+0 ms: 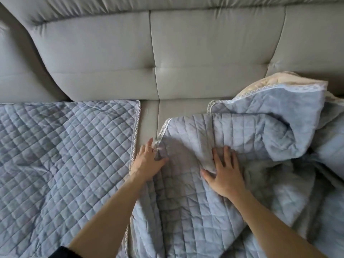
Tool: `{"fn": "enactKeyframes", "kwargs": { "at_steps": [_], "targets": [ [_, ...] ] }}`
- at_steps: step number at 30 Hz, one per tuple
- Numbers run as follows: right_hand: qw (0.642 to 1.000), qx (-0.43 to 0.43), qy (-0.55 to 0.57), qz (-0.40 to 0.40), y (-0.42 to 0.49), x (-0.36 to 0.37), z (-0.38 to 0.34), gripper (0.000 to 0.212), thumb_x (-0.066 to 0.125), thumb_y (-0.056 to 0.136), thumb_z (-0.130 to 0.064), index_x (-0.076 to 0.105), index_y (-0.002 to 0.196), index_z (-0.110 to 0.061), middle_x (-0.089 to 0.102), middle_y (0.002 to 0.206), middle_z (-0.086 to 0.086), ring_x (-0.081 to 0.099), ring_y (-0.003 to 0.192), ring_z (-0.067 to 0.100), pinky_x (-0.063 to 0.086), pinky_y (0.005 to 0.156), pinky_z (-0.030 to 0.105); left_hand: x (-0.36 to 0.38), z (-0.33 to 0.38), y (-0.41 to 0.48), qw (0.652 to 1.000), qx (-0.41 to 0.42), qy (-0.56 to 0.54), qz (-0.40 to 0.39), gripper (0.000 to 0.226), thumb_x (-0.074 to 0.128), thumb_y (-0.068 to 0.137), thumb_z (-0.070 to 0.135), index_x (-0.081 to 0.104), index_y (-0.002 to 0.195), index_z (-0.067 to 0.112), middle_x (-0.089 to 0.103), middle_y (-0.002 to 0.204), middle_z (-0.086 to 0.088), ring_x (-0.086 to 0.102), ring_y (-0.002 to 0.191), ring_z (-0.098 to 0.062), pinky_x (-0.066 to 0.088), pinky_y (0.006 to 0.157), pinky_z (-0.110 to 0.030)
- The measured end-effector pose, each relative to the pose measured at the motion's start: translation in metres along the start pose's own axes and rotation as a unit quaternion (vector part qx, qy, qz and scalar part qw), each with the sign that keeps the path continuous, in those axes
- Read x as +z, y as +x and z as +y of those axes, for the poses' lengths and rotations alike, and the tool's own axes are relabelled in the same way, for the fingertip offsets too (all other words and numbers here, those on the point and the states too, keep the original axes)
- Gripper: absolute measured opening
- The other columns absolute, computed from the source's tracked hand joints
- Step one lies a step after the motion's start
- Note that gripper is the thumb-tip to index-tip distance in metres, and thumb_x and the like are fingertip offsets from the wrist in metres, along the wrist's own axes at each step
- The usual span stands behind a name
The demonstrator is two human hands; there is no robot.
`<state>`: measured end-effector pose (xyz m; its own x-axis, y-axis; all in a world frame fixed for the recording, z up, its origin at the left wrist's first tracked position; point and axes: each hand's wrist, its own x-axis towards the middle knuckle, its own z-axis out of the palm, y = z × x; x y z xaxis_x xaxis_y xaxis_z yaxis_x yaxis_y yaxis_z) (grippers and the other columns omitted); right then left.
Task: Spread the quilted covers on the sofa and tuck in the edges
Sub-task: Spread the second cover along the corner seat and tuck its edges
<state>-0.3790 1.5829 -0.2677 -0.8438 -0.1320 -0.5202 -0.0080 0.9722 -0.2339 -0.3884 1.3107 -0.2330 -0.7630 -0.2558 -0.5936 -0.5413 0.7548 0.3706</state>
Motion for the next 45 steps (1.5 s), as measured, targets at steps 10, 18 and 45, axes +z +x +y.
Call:
{"fn": "enactKeyframes", "kwargs": {
  "at_steps": [10, 18, 45],
  "targets": [
    [0.903, 0.232, 0.354, 0.074, 0.010, -0.135, -0.101, 0.111, 0.050, 0.071, -0.086, 0.022, 0.153, -0.017, 0.027, 0.157, 0.016, 0.035, 0.139, 0.035, 0.032, 0.110, 0.044, -0.071, 0.027, -0.079, 0.964, 0.257, 0.029, -0.061, 0.056, 0.052, 0.082, 0.028, 0.045, 0.134, 0.048, 0.062, 0.095, 0.005, 0.063, 0.084, -0.024, 0.052, 0.071, -0.039],
    [0.839, 0.211, 0.491, 0.101, 0.026, -0.141, -0.219, 0.073, 0.057, 0.078, -0.006, 0.034, 0.145, -0.027, 0.058, 0.131, 0.006, 0.059, 0.111, 0.029, 0.050, 0.098, 0.040, -0.166, -0.027, -0.106, 0.986, 0.153, -0.060, -0.026, 0.052, 0.055, 0.078, 0.018, 0.058, 0.128, 0.033, 0.069, 0.101, 0.002, 0.064, 0.094, -0.021, 0.047, 0.074, -0.027],
    [0.957, -0.216, -0.019, 0.191, 0.039, -0.044, -0.404, 0.046, 0.048, 0.091, -0.046, 0.057, 0.129, -0.022, 0.059, 0.134, 0.007, 0.054, 0.123, 0.030, 0.046, 0.097, 0.047, -0.218, -0.256, -0.009, 0.976, -0.085, -0.121, 0.163, 0.067, 0.047, 0.092, 0.049, 0.027, 0.151, 0.026, 0.018, 0.161, -0.004, 0.020, 0.146, -0.025, 0.024, 0.117, -0.045]
  ]
}}
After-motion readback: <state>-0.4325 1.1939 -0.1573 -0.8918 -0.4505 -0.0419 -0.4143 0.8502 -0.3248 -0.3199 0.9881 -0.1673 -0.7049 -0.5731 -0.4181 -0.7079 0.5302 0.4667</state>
